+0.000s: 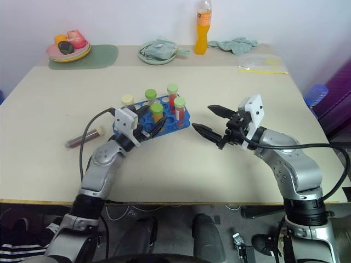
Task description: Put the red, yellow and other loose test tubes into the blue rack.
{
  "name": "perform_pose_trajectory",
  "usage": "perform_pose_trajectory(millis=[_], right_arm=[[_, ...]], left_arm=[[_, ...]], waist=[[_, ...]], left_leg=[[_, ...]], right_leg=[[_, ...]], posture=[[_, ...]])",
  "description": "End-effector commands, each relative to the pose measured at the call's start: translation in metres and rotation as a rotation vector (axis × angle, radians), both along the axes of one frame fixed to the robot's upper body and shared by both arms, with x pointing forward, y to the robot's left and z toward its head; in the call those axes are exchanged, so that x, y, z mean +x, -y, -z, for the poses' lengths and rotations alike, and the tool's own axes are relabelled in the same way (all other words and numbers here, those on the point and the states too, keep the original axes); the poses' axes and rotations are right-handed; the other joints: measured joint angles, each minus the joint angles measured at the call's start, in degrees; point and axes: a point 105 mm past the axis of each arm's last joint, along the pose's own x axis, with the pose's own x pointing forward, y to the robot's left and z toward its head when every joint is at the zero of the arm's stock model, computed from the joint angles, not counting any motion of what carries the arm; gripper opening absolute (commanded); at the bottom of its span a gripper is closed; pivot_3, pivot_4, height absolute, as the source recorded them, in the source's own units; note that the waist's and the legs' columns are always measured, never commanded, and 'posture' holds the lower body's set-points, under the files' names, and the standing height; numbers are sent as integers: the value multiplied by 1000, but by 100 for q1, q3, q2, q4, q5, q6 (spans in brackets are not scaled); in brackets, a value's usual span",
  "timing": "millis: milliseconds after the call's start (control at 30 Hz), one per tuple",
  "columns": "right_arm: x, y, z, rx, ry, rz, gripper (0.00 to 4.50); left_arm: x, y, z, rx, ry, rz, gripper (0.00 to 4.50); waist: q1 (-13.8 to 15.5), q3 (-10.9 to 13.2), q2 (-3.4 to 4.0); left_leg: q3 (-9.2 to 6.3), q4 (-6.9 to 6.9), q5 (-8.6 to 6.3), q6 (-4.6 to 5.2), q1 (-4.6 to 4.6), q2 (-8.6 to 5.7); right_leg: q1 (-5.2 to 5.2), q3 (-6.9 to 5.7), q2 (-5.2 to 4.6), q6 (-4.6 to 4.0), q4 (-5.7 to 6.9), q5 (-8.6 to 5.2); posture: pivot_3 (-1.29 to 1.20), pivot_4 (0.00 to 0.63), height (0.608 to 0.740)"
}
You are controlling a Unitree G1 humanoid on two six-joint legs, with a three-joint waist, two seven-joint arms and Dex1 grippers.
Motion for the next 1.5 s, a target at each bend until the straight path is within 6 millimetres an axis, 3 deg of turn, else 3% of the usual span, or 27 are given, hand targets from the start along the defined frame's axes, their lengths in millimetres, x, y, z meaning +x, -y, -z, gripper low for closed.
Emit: perform_pose_trajectory(millis=[33,167,233,400,633,833,900,967,1267,1500], right_arm=[[-2,5,-5,-10,32,-12,4500],[-2,11,-2,-26,25,-22,4500],[-1,12,-2,-34,23,-35,4500],[3,2,-5,-29,33,-76,4500],[5,-17,-15,-8,61,-117,4500],[2,-17,-17,-10,66,-117,4500],[1,-17,-18,-8,68,-112,4500],[-1,-17,-17,-4,69,-103,4500],[-1,-15,-18,2,72,-71,4500],[-1,-16,-18,9,68,-63,4500]], left_arm=[[-34,-18,-22,30,-71,150,4451],[-60,-64,-29,130,-257,196,4451],[-64,-104,-37,206,-344,143,4451],[-59,-164,-54,381,-422,60,4451],[-41,-224,-42,463,-652,18,4451],[-12,-231,-44,532,-767,27,4451],[8,-233,-47,594,-704,-22,4451],[17,-228,-44,597,-760,-2,4451],[21,-215,-26,626,-958,73,4451],[21,-210,-10,797,-1023,115,4451]], waist=[[-13,4,7],[9,9,11],[11,12,7],[26,14,11],[35,16,14],[65,14,-4],[47,13,-4],[43,12,-6],[-106,14,-10],[-110,15,-12]], left_leg=[[0,-5,-1,1,1,3],[-4,0,-1,2,-1,10],[-3,4,-1,2,-3,12],[0,4,-2,1,-14,15],[5,-17,-2,2,-25,18],[5,-16,-1,2,-28,21],[5,-12,-1,3,-29,21],[5,-9,-1,3,-29,20],[4,-13,-2,6,-29,22],[2,-8,-2,6,-29,22]], right_leg=[[-5,0,3,-2,3,-1],[-9,-1,12,-1,10,-13],[-10,0,13,3,6,-17],[-25,-1,14,0,-1,-17],[-52,-1,17,-13,3,-14],[-53,-2,25,-24,10,-4],[-53,-1,26,-19,13,-5],[-51,-1,26,-8,16,-10],[-56,-1,26,16,24,0],[-56,-1,26,19,29,0]], posture=[[0,150,740],[0,150,740],[0,150,740],[0,150,740],[0,150,740],[0,150,740],[0,150,740],[0,150,740],[0,150,740],[0,150,740]])
